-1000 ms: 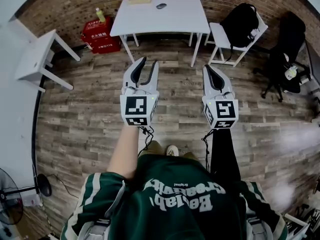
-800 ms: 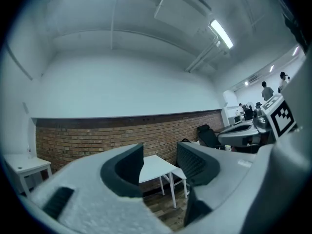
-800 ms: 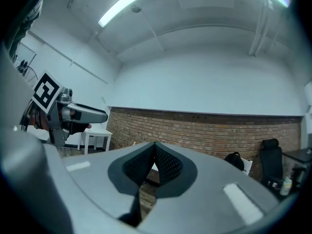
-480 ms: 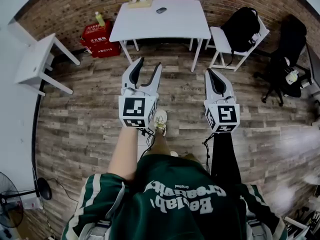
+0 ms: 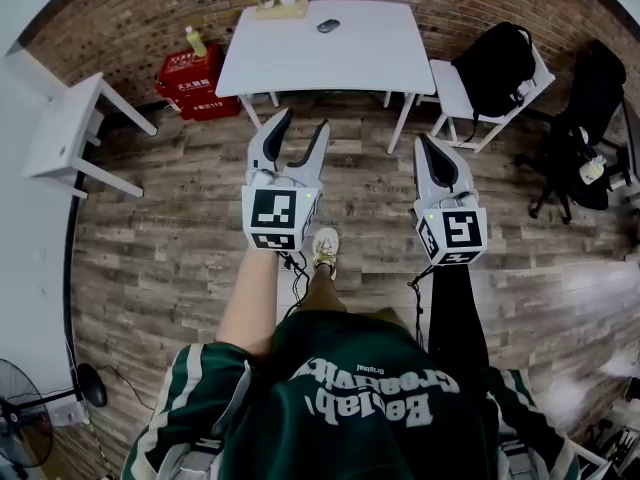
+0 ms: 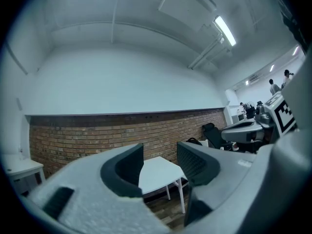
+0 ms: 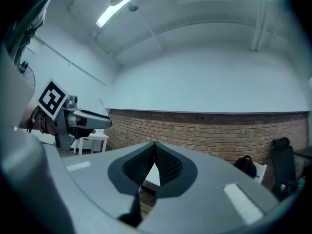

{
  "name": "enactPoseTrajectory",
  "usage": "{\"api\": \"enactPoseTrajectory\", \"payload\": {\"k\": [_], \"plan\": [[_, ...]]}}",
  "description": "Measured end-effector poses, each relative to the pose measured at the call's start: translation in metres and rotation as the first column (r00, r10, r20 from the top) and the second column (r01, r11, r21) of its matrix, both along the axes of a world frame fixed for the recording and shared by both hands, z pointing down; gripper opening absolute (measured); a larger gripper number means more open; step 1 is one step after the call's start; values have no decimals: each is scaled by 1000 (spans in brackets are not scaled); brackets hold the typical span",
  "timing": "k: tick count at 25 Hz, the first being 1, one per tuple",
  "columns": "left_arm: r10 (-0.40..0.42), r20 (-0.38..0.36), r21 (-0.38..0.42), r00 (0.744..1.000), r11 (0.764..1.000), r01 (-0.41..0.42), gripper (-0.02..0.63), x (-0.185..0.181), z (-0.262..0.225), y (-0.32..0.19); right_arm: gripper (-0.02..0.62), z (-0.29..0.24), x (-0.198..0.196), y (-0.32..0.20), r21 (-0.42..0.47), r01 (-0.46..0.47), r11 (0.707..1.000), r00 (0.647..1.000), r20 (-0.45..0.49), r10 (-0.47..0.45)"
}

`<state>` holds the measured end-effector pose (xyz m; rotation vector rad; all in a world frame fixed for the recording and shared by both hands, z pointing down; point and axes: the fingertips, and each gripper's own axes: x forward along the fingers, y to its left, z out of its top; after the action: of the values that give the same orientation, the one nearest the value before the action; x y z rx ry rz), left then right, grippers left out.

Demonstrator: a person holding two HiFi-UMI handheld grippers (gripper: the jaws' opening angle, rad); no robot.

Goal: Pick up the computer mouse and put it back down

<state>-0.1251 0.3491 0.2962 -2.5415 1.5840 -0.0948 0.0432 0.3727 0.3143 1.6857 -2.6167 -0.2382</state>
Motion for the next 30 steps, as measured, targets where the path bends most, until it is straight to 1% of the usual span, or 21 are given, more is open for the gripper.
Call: {"api": "enactPoseTrajectory", "payload": {"k": [4,9,18,24,30], "plan": [[18,7,4,1000,1000,-18,221,-7,-6,-51,14,-10,-13,-49,11,5,1000,1000,-6,-5],[58,17,10,998,998,-58,221,-15,-13,-122,14,-17,-22,-117,14,-23,1000,1000,-9,23],[97,8,-17,995,995,-97,221,-30,-10,-244,14,-19,-36,-233,-6,-54,999,998,-20,54],[124,0,-32,992,992,-124,224,-33,-1,-303,14,-13,-42,-287,-17,-75,997,997,-21,75],[154,0,-41,988,987,-153,227,-33,4,-342,14,-2,-44,-322,-34,-96,995,995,-23,96]]}}
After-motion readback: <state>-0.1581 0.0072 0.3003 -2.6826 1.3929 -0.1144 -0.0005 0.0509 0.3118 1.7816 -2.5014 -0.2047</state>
